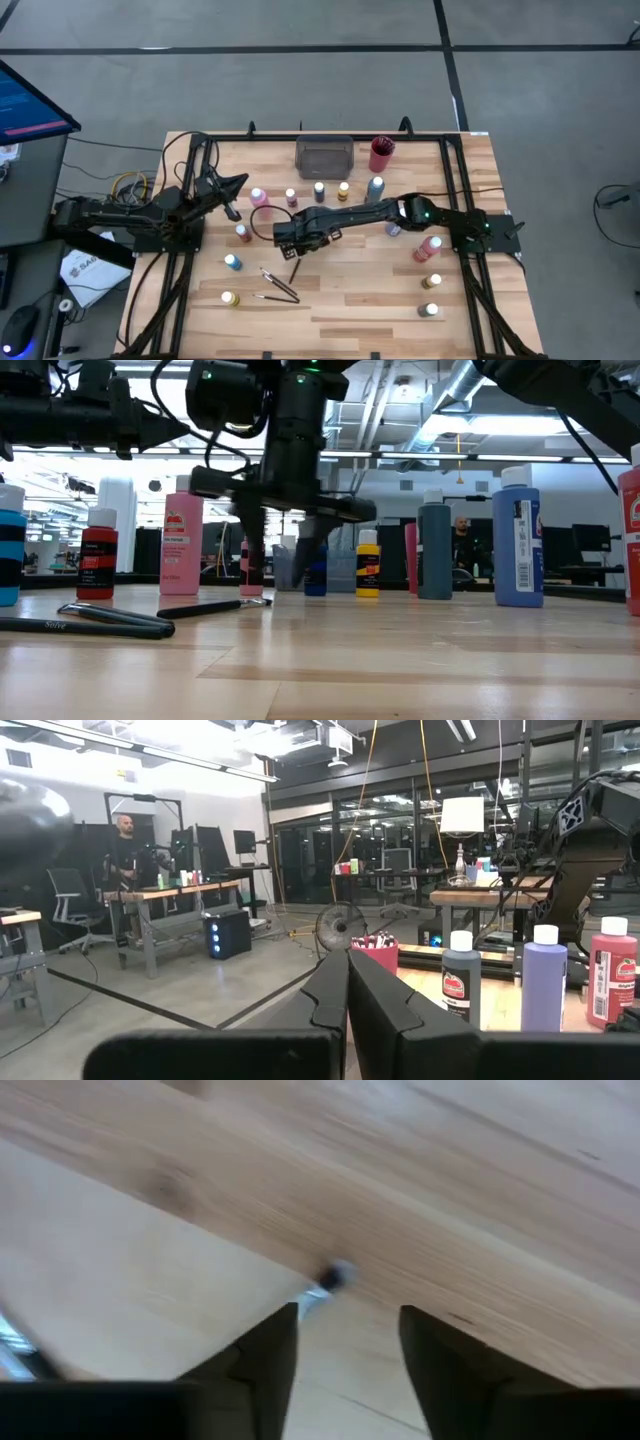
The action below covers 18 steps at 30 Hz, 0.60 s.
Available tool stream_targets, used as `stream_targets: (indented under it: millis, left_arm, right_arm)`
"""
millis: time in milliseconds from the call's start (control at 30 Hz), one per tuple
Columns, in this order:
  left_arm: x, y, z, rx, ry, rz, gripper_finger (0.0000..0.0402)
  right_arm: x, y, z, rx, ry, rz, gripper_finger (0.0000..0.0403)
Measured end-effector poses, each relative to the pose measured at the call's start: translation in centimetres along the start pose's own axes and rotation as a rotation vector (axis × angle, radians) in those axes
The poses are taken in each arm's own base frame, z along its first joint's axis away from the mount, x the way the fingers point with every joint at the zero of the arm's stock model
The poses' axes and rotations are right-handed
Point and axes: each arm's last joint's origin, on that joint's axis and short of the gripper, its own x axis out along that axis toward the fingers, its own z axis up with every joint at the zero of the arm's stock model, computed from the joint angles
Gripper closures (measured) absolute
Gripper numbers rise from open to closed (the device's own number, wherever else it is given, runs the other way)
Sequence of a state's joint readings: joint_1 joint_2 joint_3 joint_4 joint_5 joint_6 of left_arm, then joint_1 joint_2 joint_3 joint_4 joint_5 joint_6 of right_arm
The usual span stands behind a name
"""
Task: Pick & Place Paint Supplies
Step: Put the black paintbrush into the red cup
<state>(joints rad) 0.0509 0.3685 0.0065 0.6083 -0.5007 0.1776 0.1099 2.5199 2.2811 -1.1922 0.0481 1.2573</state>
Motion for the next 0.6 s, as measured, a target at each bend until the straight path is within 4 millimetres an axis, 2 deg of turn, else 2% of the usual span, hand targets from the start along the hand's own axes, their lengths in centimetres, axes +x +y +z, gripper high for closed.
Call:
stream_targets:
  millis: [100,200,433,600]
  left_arm:
    - [0.0,0.0,0.0,0.000,0.000,0.000,0.0399]
    - [0.0,0.0,0.0,0.000,0.000,0.000,0.0399]
    - [0.0,0.0,0.0,-0.001,-0.001,0.000,0.0399]
    - [0.0,0.0,0.0,-0.001,-0.001,0.000,0.0399]
  right_arm:
    - [0.1,0.5,0.5,0.011,-0.021,0.062,0.0198]
    - [0.2,0.7,0.7,0.019,-0.028,0.082,0.0186]
    - [1.3,0.8,0.3,0.024,-0.014,0.065,0.0191]
    - [3.0,1.2,-0.1,0.023,0.050,0.076,0.0203]
